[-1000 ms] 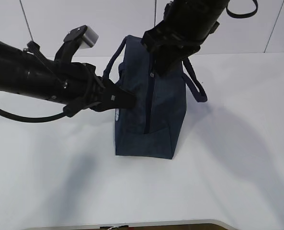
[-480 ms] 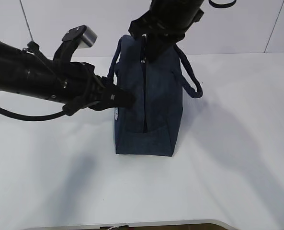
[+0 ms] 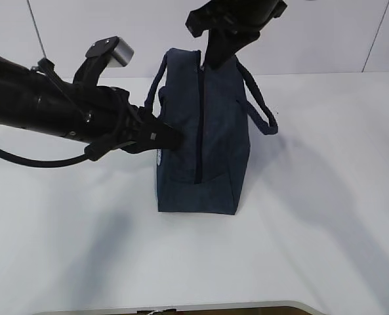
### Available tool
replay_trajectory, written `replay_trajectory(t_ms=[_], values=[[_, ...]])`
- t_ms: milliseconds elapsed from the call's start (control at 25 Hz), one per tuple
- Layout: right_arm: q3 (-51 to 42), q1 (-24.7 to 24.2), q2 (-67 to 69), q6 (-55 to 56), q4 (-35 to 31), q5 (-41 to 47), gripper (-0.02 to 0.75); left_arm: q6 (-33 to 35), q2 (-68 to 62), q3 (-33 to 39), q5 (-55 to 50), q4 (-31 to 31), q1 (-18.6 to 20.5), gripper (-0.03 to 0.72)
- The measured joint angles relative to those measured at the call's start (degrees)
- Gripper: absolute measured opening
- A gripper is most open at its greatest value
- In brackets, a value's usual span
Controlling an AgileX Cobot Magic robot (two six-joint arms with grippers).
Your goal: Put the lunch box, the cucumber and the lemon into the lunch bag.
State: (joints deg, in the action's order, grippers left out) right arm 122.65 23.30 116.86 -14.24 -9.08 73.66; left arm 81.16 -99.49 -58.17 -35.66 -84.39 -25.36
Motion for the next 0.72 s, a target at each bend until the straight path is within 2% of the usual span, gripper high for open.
replay_trajectory(t_ms=[320, 720], values=[[3.03, -2.24, 2.06, 0.00, 0.00, -0.42, 0.005, 0.00, 0.00, 0.00, -0.11, 0.35, 0.00, -0.009], [8.79, -2.50, 6.06, 0.00, 0.67, -0.55, 0.005, 0.00, 0.00, 0.00, -0.11, 1.45, 0.00, -0.009]])
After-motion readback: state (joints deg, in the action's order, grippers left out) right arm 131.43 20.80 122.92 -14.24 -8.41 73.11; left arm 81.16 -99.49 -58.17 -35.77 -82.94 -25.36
